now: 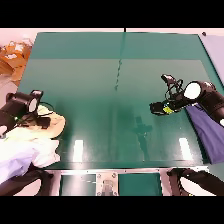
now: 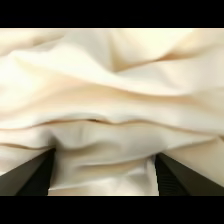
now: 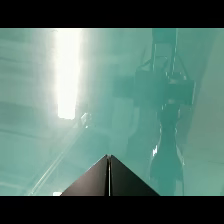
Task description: Fold the shirts.
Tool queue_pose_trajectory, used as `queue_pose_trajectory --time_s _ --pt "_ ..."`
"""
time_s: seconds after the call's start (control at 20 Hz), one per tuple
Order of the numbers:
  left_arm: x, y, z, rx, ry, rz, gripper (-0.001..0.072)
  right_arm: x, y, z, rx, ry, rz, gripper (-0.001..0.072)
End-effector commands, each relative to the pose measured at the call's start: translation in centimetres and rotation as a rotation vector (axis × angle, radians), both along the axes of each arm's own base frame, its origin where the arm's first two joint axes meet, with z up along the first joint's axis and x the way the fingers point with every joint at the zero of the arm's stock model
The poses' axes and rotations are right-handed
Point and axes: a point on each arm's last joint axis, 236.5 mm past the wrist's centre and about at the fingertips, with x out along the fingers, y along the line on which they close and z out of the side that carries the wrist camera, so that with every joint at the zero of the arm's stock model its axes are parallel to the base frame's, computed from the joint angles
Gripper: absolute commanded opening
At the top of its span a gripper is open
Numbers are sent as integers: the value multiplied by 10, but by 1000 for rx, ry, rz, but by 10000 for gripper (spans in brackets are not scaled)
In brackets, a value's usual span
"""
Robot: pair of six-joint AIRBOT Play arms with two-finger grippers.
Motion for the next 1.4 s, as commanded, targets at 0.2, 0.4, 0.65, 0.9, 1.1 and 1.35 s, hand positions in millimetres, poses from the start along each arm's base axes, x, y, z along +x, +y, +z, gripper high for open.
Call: queue_pose_trajectory --time_s 0.2,0.4,0.65,0.9,1.1,1.35 --pt "8 12 15 -32 43 0 18 0 0 0 0 2 0 13" --pt "92 -64 132 -147 -258 -180 18 0 0 0 1 -1 -1 13" --pt "124 -215 269 -370 -627 -505 17 -4 6 0 26 20 -3 13" --pt "100 -339 245 -672 -550 -665 18 4 -3 40 47 19 -28 14" --pt "71 -389 172 -800 -258 -686 472 31 -17 89 58 -87 -66 383" --pt "102 -325 143 -731 -172 -548 591 40 -38 85 58 -78 -131 405"
